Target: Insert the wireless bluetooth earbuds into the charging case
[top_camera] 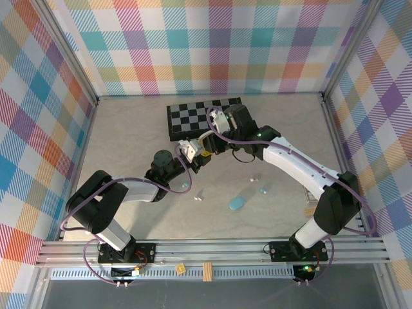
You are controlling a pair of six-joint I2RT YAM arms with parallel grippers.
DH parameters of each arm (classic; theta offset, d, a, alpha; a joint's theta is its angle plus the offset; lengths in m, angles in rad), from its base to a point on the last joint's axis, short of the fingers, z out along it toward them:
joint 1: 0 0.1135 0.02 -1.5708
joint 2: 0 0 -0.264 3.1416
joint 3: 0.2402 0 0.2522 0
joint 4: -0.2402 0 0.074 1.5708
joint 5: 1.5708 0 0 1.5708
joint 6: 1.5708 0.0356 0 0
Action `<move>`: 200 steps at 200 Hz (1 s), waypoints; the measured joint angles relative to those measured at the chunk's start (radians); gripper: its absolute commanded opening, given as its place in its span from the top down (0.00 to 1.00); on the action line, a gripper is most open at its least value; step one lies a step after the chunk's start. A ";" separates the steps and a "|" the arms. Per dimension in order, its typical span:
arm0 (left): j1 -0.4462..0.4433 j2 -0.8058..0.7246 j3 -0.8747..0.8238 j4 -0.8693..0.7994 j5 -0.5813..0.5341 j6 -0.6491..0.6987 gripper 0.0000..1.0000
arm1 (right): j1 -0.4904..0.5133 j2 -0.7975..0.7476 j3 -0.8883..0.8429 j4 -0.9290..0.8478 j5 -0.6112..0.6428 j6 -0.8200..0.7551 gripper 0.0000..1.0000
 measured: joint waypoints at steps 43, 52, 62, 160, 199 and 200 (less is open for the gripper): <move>0.000 0.000 0.000 0.000 -0.004 0.000 0.63 | 0.006 0.000 0.000 -0.001 0.003 -0.001 0.66; -0.001 0.000 0.000 -0.001 -0.007 -0.001 0.63 | 0.007 0.000 0.000 0.000 -0.002 -0.006 0.61; -0.002 0.000 0.000 -0.002 -0.008 -0.001 0.63 | 0.010 -0.002 0.000 0.000 -0.003 -0.005 0.58; -0.002 -0.003 0.000 0.007 -0.016 0.001 0.63 | 0.012 -0.159 -0.058 0.011 0.059 -0.012 0.46; -0.002 -0.012 -0.011 0.015 0.019 0.027 0.63 | 0.003 -0.175 -0.066 0.029 0.158 0.039 0.23; -0.002 -0.013 -0.011 0.015 0.021 0.027 0.63 | 0.002 -0.175 -0.065 0.029 0.161 0.039 0.22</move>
